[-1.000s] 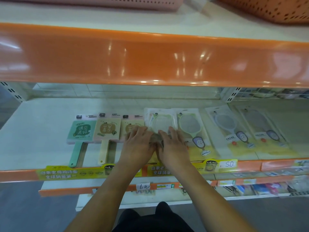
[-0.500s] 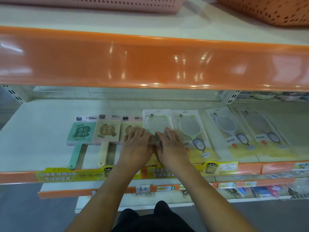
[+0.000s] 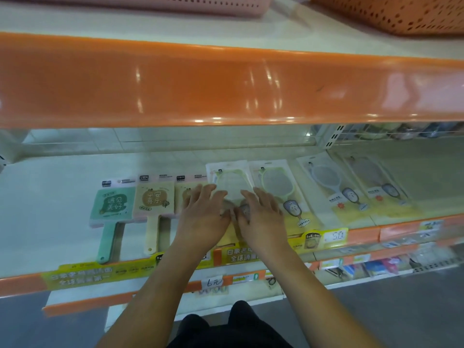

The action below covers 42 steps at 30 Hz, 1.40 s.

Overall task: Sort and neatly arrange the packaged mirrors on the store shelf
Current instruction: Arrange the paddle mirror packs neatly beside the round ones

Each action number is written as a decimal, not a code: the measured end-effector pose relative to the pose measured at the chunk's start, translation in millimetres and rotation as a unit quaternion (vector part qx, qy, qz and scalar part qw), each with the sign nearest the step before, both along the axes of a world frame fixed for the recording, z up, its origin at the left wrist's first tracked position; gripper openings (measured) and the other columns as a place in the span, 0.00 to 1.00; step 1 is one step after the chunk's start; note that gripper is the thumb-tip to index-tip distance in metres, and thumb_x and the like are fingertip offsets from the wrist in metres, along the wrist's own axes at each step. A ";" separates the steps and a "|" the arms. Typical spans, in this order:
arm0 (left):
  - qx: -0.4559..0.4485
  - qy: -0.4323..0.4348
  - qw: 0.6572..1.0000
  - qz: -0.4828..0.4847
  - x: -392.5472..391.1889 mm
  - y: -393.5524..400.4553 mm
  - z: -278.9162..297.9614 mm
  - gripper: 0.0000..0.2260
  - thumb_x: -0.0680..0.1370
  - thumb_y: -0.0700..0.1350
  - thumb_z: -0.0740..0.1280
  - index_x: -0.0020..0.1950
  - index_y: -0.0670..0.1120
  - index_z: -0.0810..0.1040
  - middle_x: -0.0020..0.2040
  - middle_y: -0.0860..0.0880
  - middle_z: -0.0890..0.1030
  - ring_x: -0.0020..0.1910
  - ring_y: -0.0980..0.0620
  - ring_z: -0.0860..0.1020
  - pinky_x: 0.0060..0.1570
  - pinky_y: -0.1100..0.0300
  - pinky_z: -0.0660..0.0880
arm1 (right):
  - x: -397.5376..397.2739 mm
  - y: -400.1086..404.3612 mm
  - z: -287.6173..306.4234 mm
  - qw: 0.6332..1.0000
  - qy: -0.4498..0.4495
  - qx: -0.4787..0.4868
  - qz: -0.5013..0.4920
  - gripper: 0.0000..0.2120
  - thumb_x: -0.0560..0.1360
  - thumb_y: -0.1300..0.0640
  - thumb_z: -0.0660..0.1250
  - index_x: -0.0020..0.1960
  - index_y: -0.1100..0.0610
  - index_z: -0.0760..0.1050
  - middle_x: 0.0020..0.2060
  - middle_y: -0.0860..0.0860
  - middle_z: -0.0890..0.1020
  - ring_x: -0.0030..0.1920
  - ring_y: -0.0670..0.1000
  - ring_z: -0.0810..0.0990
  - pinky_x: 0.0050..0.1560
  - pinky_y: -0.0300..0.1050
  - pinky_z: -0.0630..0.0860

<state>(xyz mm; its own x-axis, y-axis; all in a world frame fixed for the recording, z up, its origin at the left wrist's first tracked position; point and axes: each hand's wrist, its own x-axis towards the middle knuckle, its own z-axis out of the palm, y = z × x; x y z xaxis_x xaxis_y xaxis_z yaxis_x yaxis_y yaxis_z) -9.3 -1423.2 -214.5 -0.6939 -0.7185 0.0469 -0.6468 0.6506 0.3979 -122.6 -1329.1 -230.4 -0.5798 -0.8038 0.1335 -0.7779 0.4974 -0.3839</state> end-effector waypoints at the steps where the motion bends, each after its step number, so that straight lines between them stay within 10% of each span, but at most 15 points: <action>1: -0.002 0.001 1.000 -0.008 -1.1 -0.1 0.3 0.21 0.78 0.53 0.60 0.71 0.53 0.66 0.73 0.51 0.62 0.74 0.47 0.57 0.70 0.50 0.55 | 1.1 2.1 1.8 1.000 0.001 0.000 -0.011 0.24 0.75 0.43 0.58 0.67 0.52 0.73 0.67 0.57 0.74 0.67 0.64 0.71 0.62 0.60 0.73; 15: 0.014 0.022 0.998 -0.058 -49.4 21.4 0.7 0.20 0.78 0.51 0.60 0.69 0.51 0.69 0.73 0.49 0.64 0.74 0.47 0.59 0.69 0.50 0.57 | -44.4 53.1 1.0 0.988 -0.007 0.007 -0.152 0.20 0.77 0.45 0.56 0.63 0.51 0.74 0.67 0.53 0.72 0.69 0.62 0.68 0.62 0.60 0.71; 42: -0.026 -0.034 0.999 -0.032 -259.7 119.4 5.0 0.20 0.78 0.52 0.63 0.69 0.51 0.70 0.70 0.48 0.68 0.70 0.46 0.65 0.65 0.50 0.62 | -268.9 128.6 -0.3 0.991 -0.072 0.046 -0.098 0.27 0.75 0.38 0.62 0.70 0.46 0.64 0.74 0.52 0.60 0.75 0.59 0.56 0.71 0.58 0.60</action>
<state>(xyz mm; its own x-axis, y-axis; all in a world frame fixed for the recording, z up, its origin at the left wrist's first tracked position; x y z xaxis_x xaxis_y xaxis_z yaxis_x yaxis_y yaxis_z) -269.0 -1303.8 -209.5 -0.7409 -0.6708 0.0344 -0.6280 0.7099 0.3189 -391.5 -1200.6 -230.6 -0.7340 -0.6785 -0.0316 -0.6028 0.6722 -0.4299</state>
